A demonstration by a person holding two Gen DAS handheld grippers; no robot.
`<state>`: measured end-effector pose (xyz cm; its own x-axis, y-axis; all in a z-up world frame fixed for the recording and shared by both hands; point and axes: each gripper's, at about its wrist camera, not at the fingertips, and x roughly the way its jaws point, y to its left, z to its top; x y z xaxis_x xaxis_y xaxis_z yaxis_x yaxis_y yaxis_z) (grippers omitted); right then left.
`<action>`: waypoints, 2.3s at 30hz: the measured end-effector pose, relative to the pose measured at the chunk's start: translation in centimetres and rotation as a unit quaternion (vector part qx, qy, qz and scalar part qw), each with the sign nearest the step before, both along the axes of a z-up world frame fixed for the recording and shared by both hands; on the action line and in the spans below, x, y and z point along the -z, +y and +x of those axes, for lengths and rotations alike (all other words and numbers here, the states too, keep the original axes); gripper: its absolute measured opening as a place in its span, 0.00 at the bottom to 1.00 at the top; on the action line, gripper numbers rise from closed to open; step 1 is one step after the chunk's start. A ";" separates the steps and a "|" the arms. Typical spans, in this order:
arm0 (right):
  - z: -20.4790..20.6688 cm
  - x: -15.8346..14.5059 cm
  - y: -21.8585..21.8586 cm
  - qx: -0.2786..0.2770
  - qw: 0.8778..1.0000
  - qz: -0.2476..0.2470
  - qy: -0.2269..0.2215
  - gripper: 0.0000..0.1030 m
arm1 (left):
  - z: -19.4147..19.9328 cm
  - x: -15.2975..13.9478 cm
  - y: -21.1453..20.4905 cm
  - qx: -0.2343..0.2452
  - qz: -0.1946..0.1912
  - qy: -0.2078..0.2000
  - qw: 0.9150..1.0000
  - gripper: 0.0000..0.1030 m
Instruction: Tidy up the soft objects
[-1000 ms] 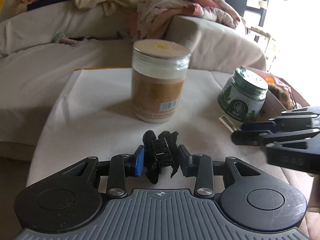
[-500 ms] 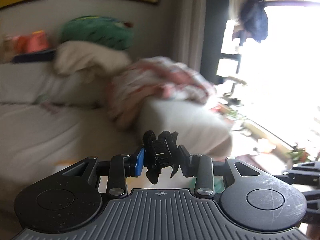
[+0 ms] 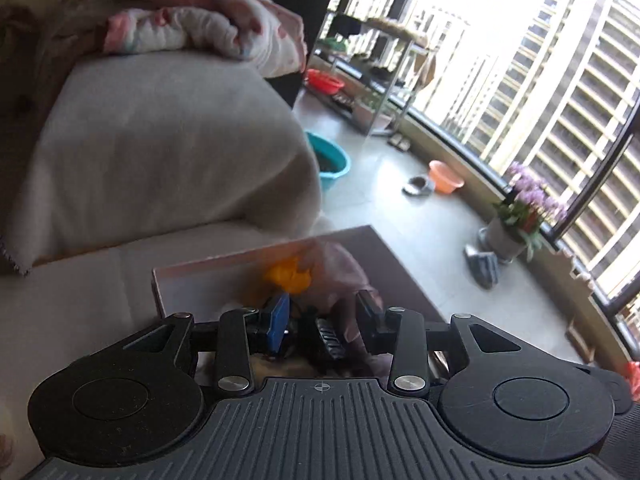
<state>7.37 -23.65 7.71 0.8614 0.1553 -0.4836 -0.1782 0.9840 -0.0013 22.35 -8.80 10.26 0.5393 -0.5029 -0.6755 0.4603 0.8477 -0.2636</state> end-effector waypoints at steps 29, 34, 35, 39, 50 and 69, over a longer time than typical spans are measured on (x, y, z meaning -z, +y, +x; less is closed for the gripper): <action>-9.1 5.5 6.6 -0.052 0.993 -0.017 0.109 0.59 | -26.0 7.8 11.8 -0.145 0.131 -0.063 0.979 0.41; -8.8 6.6 6.4 -0.019 0.993 -0.020 0.115 0.78 | -25.3 8.4 10.5 -0.160 0.118 -0.094 0.976 0.42; -8.7 6.8 6.2 -0.012 0.993 -0.015 0.117 0.84 | -25.2 8.6 10.3 -0.165 0.116 -0.100 0.974 0.42; -8.2 7.1 5.2 0.011 0.993 -0.011 0.117 1.00 | -24.8 8.8 9.4 -0.181 0.111 -0.108 0.971 0.43; -8.0 7.8 4.7 0.031 0.996 -0.005 0.081 1.00 | -23.7 9.1 7.9 -0.193 0.107 -0.114 0.969 0.44; -7.8 7.7 4.9 0.035 0.996 -0.005 0.081 1.00 | -23.5 9.0 7.4 -0.210 0.114 -0.115 0.964 0.44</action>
